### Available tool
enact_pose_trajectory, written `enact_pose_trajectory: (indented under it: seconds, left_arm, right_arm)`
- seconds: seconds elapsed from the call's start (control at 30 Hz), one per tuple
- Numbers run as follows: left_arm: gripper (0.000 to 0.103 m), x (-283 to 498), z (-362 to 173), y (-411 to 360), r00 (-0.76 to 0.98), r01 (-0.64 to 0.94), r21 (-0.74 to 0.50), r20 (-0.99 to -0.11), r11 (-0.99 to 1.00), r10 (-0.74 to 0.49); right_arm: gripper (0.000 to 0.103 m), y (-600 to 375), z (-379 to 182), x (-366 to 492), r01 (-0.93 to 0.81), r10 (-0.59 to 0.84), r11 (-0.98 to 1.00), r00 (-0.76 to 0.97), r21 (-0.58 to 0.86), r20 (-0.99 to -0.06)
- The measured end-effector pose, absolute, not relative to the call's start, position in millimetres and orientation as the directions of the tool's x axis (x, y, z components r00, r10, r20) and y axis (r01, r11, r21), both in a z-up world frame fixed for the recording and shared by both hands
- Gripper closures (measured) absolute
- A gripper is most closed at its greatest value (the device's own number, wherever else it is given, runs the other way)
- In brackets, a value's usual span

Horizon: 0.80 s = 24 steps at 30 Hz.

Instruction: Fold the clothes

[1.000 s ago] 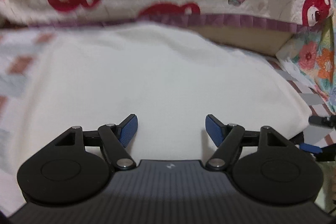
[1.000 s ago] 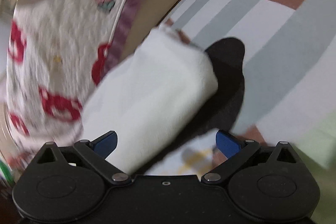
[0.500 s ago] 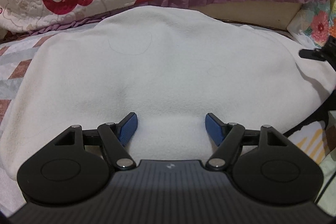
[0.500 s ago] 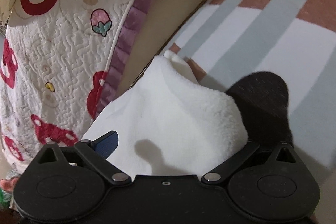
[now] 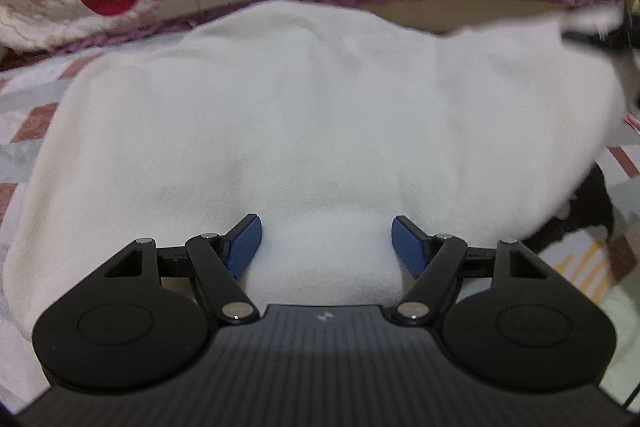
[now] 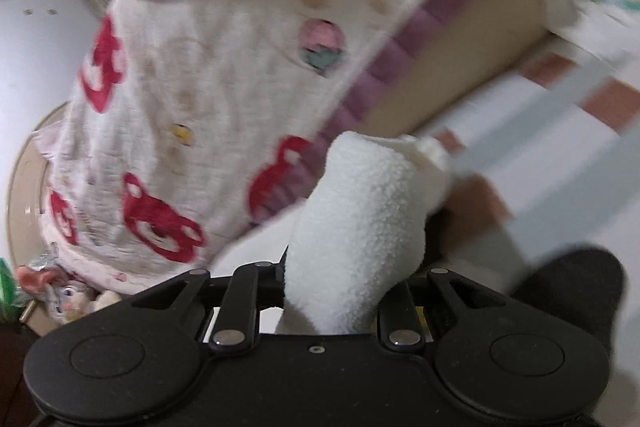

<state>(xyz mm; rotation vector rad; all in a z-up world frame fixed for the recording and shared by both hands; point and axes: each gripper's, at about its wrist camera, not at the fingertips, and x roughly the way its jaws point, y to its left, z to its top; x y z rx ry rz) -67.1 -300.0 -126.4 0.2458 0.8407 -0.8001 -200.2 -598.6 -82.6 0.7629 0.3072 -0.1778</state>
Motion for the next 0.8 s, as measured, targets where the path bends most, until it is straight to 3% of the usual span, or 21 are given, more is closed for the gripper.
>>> enact_pose_trajectory:
  seconds: [0.07, 0.17, 0.3, 0.43, 0.53, 0.67, 0.8]
  left_arm:
    - [0.031, -52, -114, -283, 0.332, 0.739, -0.142, -0.773, 0.658, -0.540]
    - [0.027, -25, -88, -227, 0.321, 0.636, -0.290, -0.744, 0.715, -0.587]
    - [0.027, -6, -105, -133, 0.388, 0.421, -0.529, -0.629, 0.737, -0.673]
    - [0.029, 6, -152, -90, 0.369, 0.336, -0.559, -0.662, 0.758, -0.652]
    - [0.028, 16, -157, -82, 0.386, 0.344, -0.537, -0.667, 0.770, -0.638]
    - [0.028, 28, -164, -70, 0.378, 0.278, -0.626, -0.626, 0.728, -0.682]
    - [0.028, 32, -170, -69, 0.362, 0.261, -0.649, -0.620, 0.714, -0.696]
  right_arm:
    - [0.078, -586, -54, -173, 0.225, -0.002, 0.750, 0.941, 0.622, -0.338]
    - [0.078, -550, -13, -131, 0.115, 0.097, 0.826, 0.935, 0.552, -0.340]
    - [0.079, -465, 14, -82, -0.109, 0.285, 0.906, 0.873, 0.410, -0.397]
    - [0.079, -354, -27, -50, -0.302, 0.383, 0.924, 0.712, 0.236, -0.588]
    - [0.079, -297, -88, -38, -0.340, 0.323, 0.932, 0.611, 0.129, -0.723]
    - [0.078, -264, -122, -48, -0.371, 0.258, 0.928, 0.638, 0.003, -0.725]
    - [0.078, -272, -125, -53, -0.366, 0.255, 0.930, 0.669, -0.011, -0.698]
